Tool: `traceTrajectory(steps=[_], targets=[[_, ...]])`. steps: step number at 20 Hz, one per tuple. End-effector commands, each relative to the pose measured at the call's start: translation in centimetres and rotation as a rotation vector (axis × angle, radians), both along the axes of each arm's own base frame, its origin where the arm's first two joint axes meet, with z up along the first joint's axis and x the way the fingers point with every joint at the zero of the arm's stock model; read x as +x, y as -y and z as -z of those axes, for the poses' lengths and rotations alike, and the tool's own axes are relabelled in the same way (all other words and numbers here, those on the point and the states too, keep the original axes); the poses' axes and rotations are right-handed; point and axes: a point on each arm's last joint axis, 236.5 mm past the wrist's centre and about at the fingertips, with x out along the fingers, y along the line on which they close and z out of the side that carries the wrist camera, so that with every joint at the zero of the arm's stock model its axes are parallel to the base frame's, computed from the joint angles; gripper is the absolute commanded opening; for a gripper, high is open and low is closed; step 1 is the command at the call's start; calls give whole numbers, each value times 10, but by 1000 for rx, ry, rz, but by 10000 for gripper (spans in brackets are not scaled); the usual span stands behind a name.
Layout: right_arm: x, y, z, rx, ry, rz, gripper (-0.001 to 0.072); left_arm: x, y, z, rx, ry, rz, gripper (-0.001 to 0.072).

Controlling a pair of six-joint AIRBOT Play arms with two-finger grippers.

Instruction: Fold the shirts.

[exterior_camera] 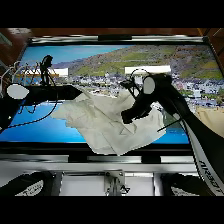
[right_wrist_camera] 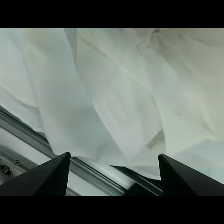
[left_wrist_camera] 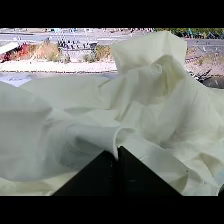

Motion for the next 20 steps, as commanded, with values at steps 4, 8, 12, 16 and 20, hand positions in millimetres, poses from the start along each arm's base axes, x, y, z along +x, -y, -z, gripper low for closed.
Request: traceTrajectory(steps=[4, 8, 12, 16, 20], targets=[[2, 0, 43, -42, 29, -21, 670, -6, 3, 7, 13, -22, 36, 49], [16, 10, 67, -91, 70, -17, 667, -6, 3, 7, 12, -21, 36, 48], [16, 17, 97, -151, 18, -10, 487, -6, 2, 7, 12, -23, 35, 48], [34, 25, 76, -149, 103, 6, 77, -7, -2, 8, 17, -29, 39, 49], [56, 23, 16, 8, 210, 50, 74, -12, -1, 10, 48, -8, 94, 49]])
